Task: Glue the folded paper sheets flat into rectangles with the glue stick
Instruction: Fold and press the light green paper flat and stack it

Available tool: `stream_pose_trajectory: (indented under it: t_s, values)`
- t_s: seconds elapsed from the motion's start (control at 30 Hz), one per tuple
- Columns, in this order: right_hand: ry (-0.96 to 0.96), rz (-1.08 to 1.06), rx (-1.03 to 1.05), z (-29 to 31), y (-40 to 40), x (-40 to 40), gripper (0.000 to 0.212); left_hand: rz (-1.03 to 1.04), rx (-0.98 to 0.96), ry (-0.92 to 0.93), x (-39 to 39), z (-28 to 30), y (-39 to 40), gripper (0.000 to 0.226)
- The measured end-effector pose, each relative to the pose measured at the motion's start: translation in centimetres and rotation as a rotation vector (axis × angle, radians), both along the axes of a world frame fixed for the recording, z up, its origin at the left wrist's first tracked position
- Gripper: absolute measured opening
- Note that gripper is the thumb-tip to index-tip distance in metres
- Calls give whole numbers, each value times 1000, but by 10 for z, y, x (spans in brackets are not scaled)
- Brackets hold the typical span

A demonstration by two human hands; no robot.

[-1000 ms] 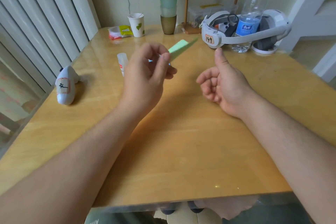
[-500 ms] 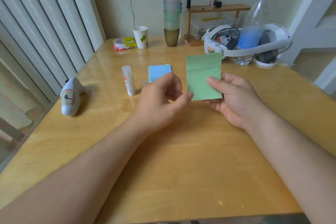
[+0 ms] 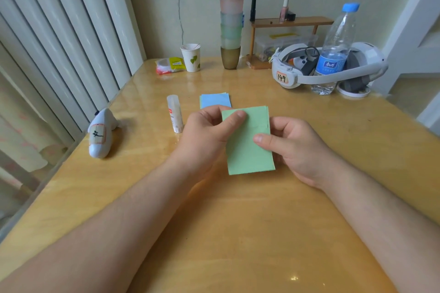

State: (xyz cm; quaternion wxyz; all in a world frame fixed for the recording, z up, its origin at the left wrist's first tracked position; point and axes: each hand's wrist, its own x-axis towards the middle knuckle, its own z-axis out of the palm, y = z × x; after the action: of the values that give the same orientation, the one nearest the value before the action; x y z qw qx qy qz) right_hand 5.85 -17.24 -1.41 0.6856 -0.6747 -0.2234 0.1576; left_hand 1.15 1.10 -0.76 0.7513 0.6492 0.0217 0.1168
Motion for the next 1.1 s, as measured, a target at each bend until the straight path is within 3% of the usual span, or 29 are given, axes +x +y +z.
stream_pose_trajectory:
  t_s: [0.2,0.6,0.77,0.97,1.1]
  values:
    - [107,-125,180,10,0,1,17,-55,81,-8,-2,-3,-6,16]
    - [-66,-208,105,-2,-1,11,19,-135,23,81,3,-7,-2,38]
    - [46,-13,84,6,-2,0,61,-92,-30,87,3,-6,0,41]
    - [-5,-55,-80,-2,6,-4,45,-84,-145,74,1,-1,-3,17]
    - [-73,-164,-57,-3,8,-2,36,-126,-131,73,-1,0,-7,24]
